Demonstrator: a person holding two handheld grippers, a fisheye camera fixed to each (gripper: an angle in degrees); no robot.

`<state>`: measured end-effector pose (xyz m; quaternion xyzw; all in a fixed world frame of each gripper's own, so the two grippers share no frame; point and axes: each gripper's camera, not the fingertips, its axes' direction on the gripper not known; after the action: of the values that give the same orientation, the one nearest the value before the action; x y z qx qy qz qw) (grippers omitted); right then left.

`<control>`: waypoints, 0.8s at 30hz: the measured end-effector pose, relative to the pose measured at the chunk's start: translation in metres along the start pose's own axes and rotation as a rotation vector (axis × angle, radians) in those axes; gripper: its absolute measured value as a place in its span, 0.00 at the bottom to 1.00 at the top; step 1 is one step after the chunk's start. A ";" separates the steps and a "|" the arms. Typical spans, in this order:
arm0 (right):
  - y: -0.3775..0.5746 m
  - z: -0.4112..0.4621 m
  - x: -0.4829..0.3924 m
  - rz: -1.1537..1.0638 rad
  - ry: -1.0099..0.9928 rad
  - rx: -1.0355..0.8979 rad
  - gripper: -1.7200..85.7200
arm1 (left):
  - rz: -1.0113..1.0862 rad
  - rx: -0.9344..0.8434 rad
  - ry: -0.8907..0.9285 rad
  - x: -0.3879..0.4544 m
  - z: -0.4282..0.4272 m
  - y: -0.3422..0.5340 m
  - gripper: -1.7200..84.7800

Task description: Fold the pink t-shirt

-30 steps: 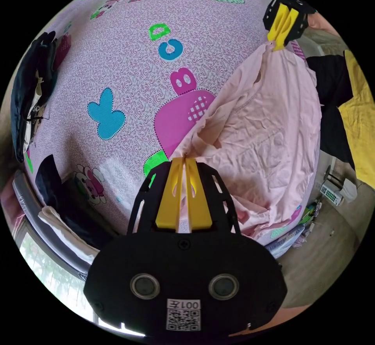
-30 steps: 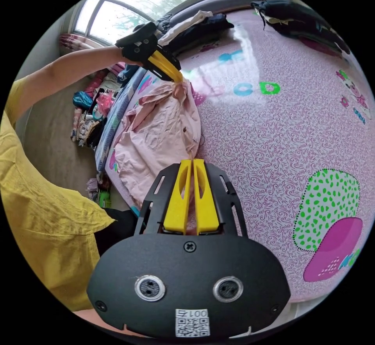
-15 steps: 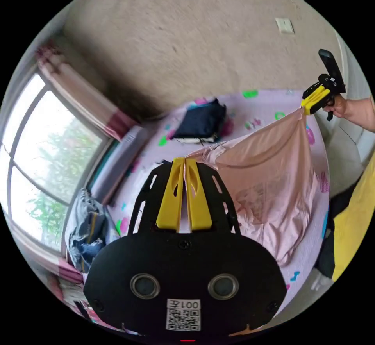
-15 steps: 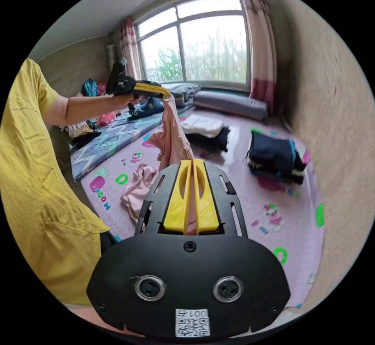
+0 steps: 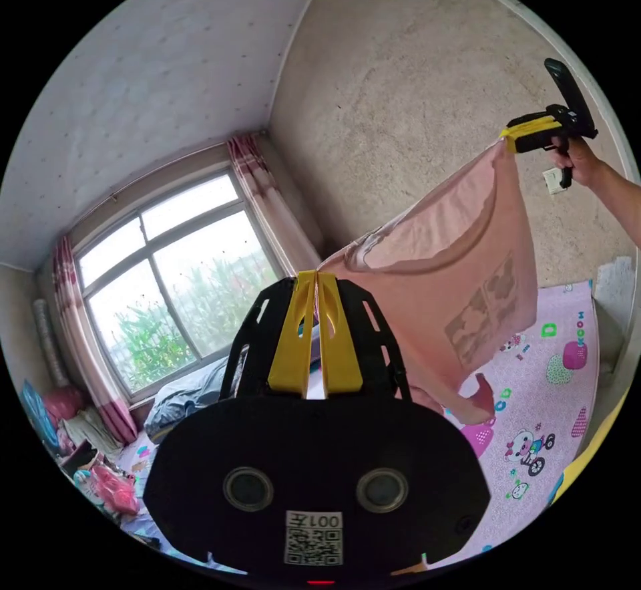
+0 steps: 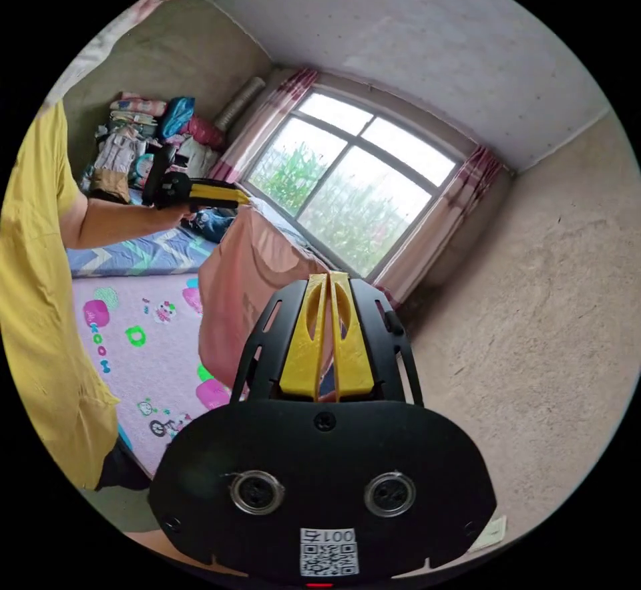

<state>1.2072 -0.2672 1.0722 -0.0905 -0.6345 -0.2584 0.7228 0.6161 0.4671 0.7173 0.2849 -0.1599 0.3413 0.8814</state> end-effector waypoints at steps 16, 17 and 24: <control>0.012 0.053 -0.008 0.302 -0.629 0.099 0.03 | 0.247 -0.093 -0.138 -0.087 -0.029 -0.050 0.00; 0.027 0.068 0.004 0.381 -0.680 0.105 0.03 | 0.265 -0.106 -0.119 -0.086 -0.014 -0.055 0.00; 0.182 0.173 0.035 0.891 -0.838 -0.021 0.03 | 0.486 -0.329 0.163 0.024 0.207 -0.021 0.00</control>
<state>1.1473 -0.0424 1.1723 -0.4481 -0.7634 0.1199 0.4495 0.6301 0.3402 0.8830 0.0633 -0.2053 0.5332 0.8183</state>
